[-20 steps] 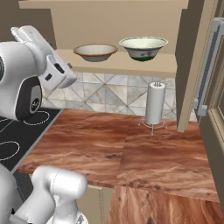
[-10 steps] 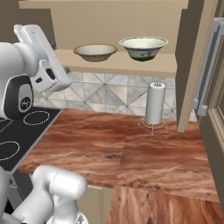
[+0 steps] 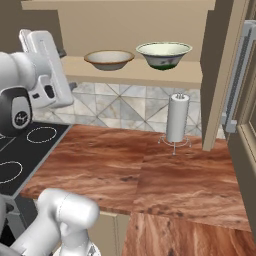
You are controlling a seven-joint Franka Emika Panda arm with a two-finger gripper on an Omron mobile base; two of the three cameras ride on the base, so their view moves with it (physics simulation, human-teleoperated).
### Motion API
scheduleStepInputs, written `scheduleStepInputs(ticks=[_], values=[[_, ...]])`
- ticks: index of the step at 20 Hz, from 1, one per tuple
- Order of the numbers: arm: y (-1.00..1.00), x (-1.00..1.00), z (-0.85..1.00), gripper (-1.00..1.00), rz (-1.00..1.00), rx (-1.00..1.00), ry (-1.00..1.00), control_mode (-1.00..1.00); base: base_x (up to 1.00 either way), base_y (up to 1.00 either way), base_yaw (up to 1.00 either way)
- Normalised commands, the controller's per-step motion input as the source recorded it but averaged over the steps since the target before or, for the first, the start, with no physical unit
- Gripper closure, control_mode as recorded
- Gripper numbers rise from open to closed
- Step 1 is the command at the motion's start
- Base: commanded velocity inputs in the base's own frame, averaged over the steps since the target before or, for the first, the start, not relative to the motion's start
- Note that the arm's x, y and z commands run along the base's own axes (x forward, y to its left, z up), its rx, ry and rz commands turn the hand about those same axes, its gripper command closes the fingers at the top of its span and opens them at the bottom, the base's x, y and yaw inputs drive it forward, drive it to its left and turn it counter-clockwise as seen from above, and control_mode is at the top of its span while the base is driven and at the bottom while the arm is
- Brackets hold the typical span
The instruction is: Move the bowls from the cabinet to the plates on the dining table.
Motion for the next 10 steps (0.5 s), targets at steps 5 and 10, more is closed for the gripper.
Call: scheduleStepInputs(ticks=[5,10], values=[[0.03,0.12,-0.13,-1.0,-0.06,0.14,-0.08,-1.0,0.0,0.0,0.0],[-0.06,0.12,-0.08,-1.0,0.0,0.18,-0.05,-1.0,0.0,0.0,0.0]])
